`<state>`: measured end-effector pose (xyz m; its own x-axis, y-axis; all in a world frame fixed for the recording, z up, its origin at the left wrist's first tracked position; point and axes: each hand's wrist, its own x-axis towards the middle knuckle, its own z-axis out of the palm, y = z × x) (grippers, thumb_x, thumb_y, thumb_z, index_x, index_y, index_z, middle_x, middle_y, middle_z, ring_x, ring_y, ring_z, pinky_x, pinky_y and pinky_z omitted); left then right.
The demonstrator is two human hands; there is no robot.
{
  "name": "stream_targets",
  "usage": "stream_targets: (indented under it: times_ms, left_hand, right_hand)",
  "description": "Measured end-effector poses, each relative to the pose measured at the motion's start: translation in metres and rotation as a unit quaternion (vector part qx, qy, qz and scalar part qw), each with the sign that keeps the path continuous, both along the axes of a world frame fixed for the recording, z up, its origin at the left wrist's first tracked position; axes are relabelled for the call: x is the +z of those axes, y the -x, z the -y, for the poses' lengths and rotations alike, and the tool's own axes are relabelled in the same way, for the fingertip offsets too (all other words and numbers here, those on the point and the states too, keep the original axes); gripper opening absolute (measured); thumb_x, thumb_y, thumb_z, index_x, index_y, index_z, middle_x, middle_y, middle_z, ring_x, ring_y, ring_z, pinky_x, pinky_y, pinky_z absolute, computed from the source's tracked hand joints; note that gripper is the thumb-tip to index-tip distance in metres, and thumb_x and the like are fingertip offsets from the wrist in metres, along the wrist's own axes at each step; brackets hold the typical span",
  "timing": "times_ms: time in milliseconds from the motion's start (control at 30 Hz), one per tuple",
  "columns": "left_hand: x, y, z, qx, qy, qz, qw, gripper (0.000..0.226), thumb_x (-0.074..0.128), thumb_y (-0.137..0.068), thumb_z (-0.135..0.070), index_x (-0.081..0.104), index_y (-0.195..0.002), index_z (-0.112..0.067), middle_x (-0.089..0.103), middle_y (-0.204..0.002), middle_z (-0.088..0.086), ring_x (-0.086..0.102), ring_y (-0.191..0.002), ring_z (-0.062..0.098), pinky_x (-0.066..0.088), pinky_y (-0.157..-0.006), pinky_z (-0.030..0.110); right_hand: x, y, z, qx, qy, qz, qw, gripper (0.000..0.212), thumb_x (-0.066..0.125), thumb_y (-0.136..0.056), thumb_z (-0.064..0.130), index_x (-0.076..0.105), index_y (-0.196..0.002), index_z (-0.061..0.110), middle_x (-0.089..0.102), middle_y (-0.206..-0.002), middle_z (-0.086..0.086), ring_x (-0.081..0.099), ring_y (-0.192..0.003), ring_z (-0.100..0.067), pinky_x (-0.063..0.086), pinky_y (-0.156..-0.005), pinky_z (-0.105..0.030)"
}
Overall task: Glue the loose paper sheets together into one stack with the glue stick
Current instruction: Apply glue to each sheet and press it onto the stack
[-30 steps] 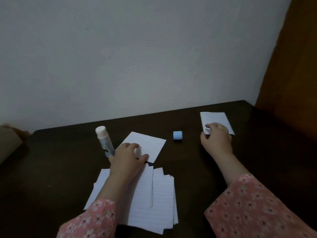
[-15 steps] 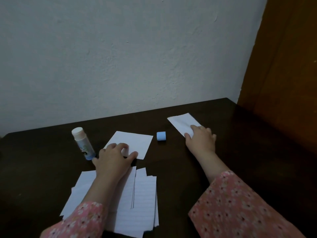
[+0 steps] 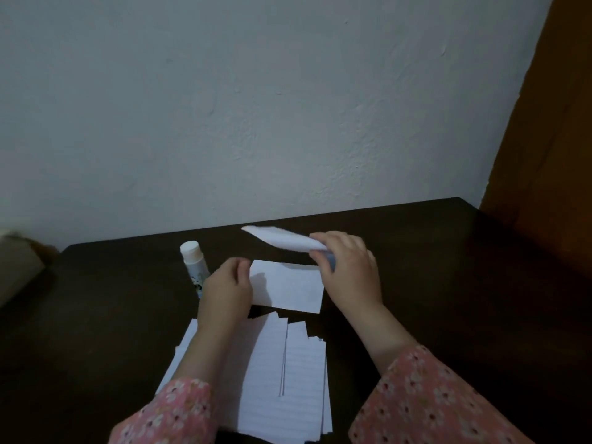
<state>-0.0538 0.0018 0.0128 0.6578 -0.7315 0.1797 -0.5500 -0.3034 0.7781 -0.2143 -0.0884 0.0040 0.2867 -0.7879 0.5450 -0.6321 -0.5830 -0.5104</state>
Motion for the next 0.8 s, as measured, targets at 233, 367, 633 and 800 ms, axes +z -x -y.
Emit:
stream_targets:
  times_ms: [233, 367, 633, 800]
  left_hand:
    - [0.015, -0.005, -0.008, -0.047, 0.141, -0.237, 0.96, 0.035, 0.062, -0.089, -0.036, 0.056, -0.123, -0.029, 0.066, -0.103, 0.003, 0.064, -0.088, 0.016, 0.049, -0.07, 0.028]
    - [0.012, -0.013, -0.011, -0.061, 0.137, -0.275, 0.95, 0.022, 0.068, -0.086, -0.017, 0.065, -0.105, -0.026, 0.068, -0.098, 0.007, 0.067, -0.092, 0.025, 0.055, -0.084, 0.039]
    - [0.006, -0.018, -0.011, -0.073, 0.06, -0.175, 0.98, 0.038, 0.065, -0.087, -0.013, 0.06, -0.122, -0.028, 0.063, -0.11, -0.001, 0.062, -0.082, 0.013, 0.053, -0.075, 0.027]
    - [-0.001, -0.013, -0.006, -0.044, -0.012, -0.103, 0.994, 0.047, 0.064, -0.088, -0.013, 0.054, -0.132, -0.023, 0.048, -0.14, -0.002, 0.045, -0.128, 0.016, 0.042, -0.101, 0.034]
  right_hand:
    - [-0.007, -0.005, 0.002, 0.08, -0.034, 0.01, 0.996, 0.031, 0.059, -0.093, 0.028, 0.062, -0.123, 0.037, 0.046, -0.133, 0.011, 0.036, -0.126, -0.009, 0.038, -0.101, -0.033]
    - [-0.006, -0.009, -0.001, 0.05, -0.108, 0.05, 0.992, 0.038, 0.058, -0.093, 0.037, 0.055, -0.13, 0.037, 0.036, -0.14, 0.006, 0.031, -0.13, -0.012, 0.037, -0.106, -0.039]
    - [0.001, -0.009, -0.007, -0.004, -0.246, 0.184, 0.952, 0.035, 0.062, -0.092, 0.026, 0.055, -0.127, 0.022, 0.06, -0.084, 0.012, 0.059, -0.079, -0.004, 0.051, -0.071, -0.024]
    - [-0.014, -0.01, -0.007, -0.055, -0.267, 0.053, 0.961, 0.038, 0.061, -0.092, 0.033, 0.055, -0.129, 0.025, 0.061, -0.076, 0.012, 0.061, -0.097, -0.014, 0.04, -0.103, -0.038]
